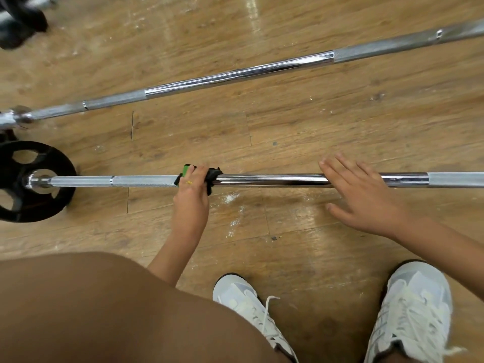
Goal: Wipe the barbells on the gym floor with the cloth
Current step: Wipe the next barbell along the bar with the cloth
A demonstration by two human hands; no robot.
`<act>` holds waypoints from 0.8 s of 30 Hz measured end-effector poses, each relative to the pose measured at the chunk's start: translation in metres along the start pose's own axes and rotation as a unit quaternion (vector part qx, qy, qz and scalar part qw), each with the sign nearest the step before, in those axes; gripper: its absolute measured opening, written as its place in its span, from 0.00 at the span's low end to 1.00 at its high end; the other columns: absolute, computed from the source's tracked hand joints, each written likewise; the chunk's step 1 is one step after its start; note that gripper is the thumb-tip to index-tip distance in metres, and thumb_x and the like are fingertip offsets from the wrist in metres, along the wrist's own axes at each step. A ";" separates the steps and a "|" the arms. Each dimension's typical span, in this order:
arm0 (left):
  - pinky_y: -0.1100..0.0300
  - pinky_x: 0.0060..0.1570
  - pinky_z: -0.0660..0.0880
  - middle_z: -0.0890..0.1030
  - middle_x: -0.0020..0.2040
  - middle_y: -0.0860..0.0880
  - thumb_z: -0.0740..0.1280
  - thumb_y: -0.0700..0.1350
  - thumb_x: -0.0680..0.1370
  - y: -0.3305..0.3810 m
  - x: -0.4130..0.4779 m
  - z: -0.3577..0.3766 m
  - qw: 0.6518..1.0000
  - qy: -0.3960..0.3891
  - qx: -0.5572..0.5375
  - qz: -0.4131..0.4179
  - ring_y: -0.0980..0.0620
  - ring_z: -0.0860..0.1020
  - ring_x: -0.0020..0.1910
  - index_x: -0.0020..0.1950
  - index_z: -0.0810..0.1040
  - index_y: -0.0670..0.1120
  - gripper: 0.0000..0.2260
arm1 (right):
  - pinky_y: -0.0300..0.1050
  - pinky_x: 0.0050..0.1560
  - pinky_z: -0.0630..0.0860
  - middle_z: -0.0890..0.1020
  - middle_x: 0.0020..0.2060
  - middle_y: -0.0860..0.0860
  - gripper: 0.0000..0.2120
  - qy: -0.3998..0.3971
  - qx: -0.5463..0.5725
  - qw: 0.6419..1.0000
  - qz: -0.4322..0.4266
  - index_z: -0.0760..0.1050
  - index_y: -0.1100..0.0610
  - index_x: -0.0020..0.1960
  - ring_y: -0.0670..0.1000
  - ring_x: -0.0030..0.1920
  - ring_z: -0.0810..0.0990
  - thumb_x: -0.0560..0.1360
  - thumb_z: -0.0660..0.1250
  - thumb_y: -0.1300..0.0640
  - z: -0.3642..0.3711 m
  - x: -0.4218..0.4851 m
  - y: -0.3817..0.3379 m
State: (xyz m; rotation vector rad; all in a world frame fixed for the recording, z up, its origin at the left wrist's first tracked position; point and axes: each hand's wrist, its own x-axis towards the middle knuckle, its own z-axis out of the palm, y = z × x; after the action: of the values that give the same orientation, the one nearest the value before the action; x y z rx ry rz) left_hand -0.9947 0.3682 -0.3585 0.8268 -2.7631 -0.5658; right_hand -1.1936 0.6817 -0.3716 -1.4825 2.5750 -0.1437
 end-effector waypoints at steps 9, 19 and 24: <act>0.44 0.51 0.77 0.78 0.59 0.47 0.60 0.32 0.81 -0.014 -0.013 -0.005 0.999 0.009 -0.022 0.025 0.43 0.75 0.58 0.64 0.75 0.44 0.15 | 0.56 0.77 0.51 0.63 0.79 0.55 0.40 0.022 -0.008 1.000 0.007 0.55 0.58 0.81 0.55 0.80 0.55 0.74 0.54 0.40 0.006 -0.020 -0.014; 0.43 0.71 0.70 0.72 0.75 0.46 0.62 0.35 0.82 -0.016 -0.044 0.005 0.999 -0.017 0.000 0.037 0.44 0.64 0.78 0.75 0.71 0.44 0.21 | 0.60 0.78 0.52 0.58 0.80 0.53 0.39 0.032 -0.011 0.999 0.017 0.52 0.57 0.82 0.54 0.81 0.51 0.76 0.55 0.40 0.013 -0.040 -0.028; 0.42 0.71 0.69 0.71 0.75 0.48 0.64 0.50 0.83 -0.010 -0.055 0.010 0.999 -0.001 0.010 0.035 0.45 0.62 0.78 0.74 0.74 0.47 0.20 | 0.59 0.77 0.54 0.58 0.80 0.54 0.39 0.042 -0.010 0.999 0.032 0.52 0.57 0.82 0.54 0.81 0.51 0.76 0.55 0.41 0.017 -0.048 -0.037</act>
State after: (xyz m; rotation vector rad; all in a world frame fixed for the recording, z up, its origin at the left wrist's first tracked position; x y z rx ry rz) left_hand -0.9476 0.3942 -0.3758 0.7312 -2.7924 -0.5271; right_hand -1.1358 0.7046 -0.3777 -1.4268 2.6943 -0.1752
